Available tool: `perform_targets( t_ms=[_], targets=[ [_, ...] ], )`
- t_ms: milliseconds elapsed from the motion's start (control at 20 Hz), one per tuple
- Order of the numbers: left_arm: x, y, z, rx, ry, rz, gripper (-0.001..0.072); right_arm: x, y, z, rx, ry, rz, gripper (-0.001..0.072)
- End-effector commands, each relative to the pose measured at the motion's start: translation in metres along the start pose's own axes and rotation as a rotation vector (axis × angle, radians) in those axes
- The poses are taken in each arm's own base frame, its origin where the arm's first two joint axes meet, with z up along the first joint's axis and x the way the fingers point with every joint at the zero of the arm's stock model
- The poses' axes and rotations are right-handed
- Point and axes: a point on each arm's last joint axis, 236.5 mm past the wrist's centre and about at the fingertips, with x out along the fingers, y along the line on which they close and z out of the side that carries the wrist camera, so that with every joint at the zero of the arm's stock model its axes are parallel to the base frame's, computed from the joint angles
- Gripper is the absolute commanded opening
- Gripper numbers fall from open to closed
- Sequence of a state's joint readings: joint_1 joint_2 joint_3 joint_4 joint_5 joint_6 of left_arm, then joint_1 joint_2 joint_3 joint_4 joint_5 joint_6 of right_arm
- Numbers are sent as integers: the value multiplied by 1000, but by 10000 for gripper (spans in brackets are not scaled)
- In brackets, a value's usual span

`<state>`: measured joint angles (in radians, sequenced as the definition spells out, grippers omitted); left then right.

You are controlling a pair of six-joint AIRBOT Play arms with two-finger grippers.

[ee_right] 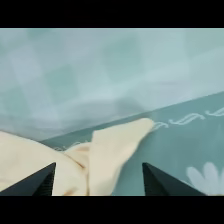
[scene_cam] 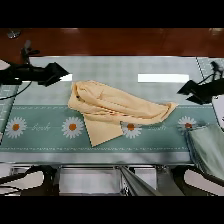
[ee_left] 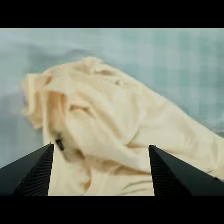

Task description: Fold the shirts.

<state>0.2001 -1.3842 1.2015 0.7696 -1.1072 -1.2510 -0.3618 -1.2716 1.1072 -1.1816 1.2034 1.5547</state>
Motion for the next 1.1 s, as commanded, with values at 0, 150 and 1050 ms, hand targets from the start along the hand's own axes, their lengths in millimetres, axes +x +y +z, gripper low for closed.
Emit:
perform_targets(
  t_ms=[0, 150, 1050],
  targets=[
    [-59, 63, -45, -170, 190, 97, 700, -49, -71, -6, 54, -11, -121, 624],
    [-63, 89, -102, -340, 192, 94, 701, -26, -87, -41, 235, -25, -34, 620],
    [100, -9, -205, -270, 179, -44, 700, 37, -18, -109, 129, 65, 190, 620]
  ],
)
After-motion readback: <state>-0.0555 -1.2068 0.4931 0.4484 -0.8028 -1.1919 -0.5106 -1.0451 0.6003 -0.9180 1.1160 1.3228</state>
